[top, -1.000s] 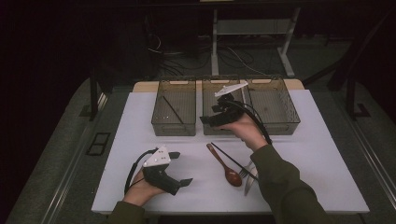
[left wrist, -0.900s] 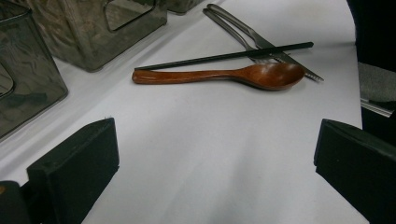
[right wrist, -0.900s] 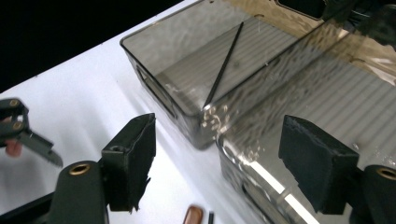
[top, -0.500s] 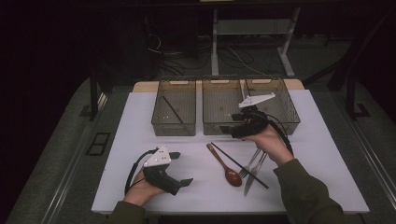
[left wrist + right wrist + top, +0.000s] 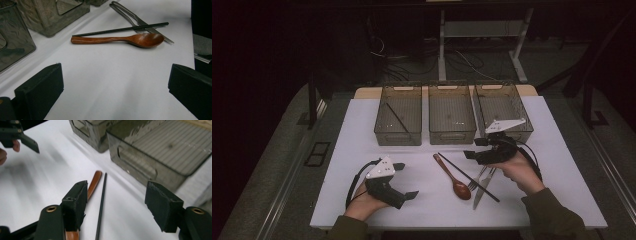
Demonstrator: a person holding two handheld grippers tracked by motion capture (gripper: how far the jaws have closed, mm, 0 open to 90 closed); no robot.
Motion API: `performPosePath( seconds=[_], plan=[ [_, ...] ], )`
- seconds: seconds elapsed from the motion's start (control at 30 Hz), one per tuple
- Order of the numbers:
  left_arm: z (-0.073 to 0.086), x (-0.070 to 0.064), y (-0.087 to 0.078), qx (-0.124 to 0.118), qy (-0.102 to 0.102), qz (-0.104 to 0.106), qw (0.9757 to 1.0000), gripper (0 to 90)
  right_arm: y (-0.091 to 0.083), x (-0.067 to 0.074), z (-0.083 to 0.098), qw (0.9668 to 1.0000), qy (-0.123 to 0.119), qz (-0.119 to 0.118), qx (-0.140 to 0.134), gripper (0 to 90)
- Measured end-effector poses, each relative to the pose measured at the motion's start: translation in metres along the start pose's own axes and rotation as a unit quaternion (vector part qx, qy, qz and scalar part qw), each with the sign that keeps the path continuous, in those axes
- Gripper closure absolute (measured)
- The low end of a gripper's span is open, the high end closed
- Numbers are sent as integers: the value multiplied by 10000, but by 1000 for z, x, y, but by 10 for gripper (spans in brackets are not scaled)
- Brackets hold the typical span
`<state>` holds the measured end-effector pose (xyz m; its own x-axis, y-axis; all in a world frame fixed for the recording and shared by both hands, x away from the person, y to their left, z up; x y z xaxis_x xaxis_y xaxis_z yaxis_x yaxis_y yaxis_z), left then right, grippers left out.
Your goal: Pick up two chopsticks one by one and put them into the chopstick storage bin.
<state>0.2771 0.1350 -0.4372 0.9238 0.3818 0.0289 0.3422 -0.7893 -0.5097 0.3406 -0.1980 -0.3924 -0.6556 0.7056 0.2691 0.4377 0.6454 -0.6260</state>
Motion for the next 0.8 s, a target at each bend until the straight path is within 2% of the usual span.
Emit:
performPosePath(
  seconds=[0.13, 0.47, 0.8],
  plan=[
    [0, 0, 0, 0, -1, -3, 10000, 0, -6, -1, 11, 10000, 50, 24, 56, 378],
    [0, 0, -1, 2, 10, -25, 10000, 0, -18, 0, 32, 9999, -22, 69, 137, 452],
    [0, 0, -1, 22, 9, -45, 10000, 0, -27, 2, 56, 9997, 22, 155, 204, 577]
  ],
)
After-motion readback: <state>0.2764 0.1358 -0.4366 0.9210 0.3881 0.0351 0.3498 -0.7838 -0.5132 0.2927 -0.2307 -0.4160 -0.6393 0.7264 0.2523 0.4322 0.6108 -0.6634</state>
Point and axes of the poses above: each handheld gripper's, and its own axes: y roughly forward along the jaws, z roughly out of its underside, x roughly to its left, the point moved 2 cm from there along y, roughly forward along the jaws, and after that the axes turned 8 degrees about y, right-handed, at the moved point
